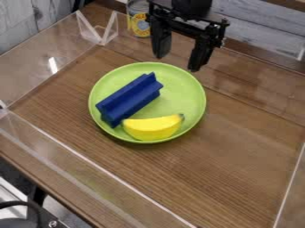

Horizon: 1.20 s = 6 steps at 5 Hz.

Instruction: Remove the banana from inside the green plate and put it on the table

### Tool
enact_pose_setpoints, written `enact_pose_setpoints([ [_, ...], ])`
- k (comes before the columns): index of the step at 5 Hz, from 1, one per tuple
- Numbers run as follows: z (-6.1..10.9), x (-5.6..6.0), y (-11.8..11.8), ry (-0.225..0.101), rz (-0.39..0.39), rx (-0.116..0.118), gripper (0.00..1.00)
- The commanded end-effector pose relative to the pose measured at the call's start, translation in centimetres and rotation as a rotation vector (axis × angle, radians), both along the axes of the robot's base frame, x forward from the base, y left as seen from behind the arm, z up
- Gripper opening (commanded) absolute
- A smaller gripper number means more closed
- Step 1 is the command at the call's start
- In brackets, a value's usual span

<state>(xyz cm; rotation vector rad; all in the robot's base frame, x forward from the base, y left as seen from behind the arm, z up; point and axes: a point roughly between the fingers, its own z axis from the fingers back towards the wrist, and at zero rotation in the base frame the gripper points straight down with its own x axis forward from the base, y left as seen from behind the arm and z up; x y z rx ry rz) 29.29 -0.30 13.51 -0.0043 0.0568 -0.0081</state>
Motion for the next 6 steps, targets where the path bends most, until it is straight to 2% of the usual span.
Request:
enact_pose_setpoints([
  [1, -0.5, -1.0, 0.0, 0.005, -0.139, -0.004, 1.00],
  [2, -1.0, -2.6, -0.2, -0.005, -0.328, -0.006, 1.00],
  [3, -1.7, -3.3, 0.1, -0.013, -0.475, -0.007, 1.00],
  [4, -3.0, -3.7, 0.4, -0.021, -0.587, -0.002, 1.00],
  [6, -5.6, -4.1, 1.1, -0.036, -0.650, -0.001, 1.00],
])
